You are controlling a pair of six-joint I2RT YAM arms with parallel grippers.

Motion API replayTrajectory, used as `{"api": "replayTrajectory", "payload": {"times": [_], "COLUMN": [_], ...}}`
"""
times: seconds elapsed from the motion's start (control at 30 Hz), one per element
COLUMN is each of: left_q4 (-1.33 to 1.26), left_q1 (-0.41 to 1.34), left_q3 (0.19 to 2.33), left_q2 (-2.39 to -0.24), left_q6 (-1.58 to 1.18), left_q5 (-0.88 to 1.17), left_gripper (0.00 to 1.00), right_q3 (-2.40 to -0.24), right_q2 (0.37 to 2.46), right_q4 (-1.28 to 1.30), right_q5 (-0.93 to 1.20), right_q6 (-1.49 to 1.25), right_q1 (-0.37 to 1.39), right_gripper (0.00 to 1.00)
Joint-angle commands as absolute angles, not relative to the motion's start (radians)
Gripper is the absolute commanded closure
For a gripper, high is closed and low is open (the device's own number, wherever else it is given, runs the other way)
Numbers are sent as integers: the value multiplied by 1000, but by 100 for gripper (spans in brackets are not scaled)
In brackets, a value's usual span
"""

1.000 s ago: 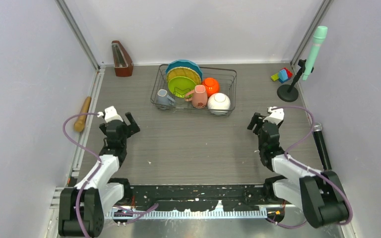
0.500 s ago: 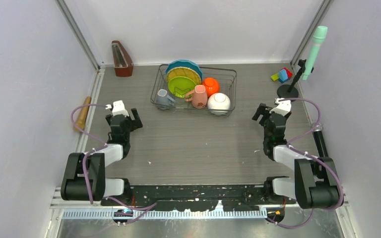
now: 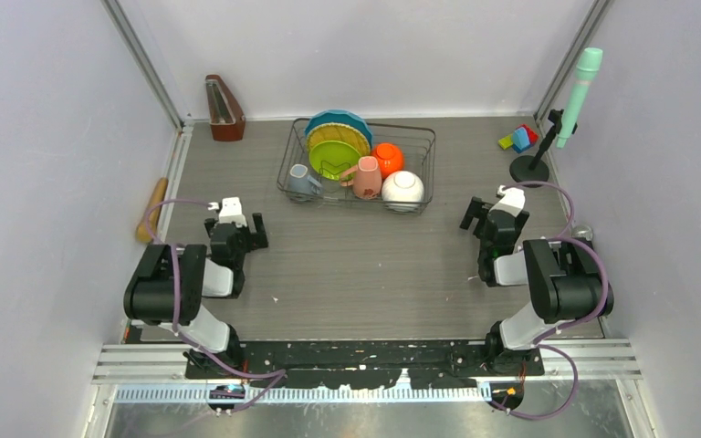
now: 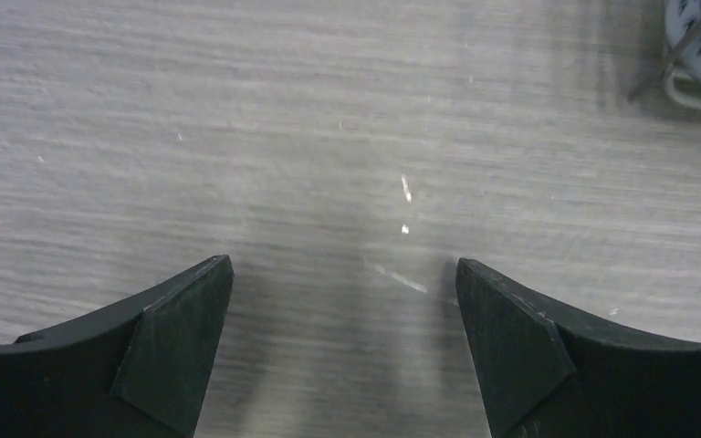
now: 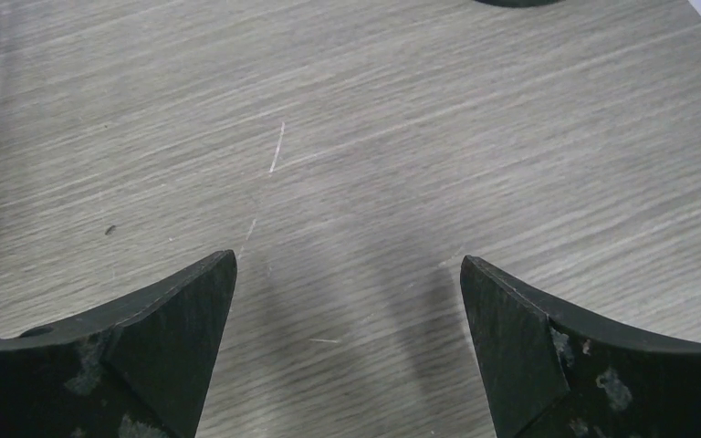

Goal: Load the mixed dishes into the dish rack

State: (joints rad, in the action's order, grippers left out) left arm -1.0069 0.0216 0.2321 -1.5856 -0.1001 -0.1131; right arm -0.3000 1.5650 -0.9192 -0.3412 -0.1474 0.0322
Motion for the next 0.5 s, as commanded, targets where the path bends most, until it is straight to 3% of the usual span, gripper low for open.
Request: {"api": "replayTrajectory", "payload": {"times": [0.0,0.1,0.47], "left_q4": [-999,-877,-913], "left_q1": [27,30,28], "left_q3": [335,379,375], "left_q2": [-1549,-1530,-1545], "left_q6": [-81,-6,-9], "left_q5": [-156,56,38], "left_gripper": [1,0,0], "right_q3": [-338,-338,-336], "right_q2": [1550,1552,1555], "right_q4": [-975,-984,-991], "right_q5": [-314,-315,-314], "right_q6": [-123,-122,-124], "right_q1": [30,30,29], "right_gripper": [0,0,0]}}
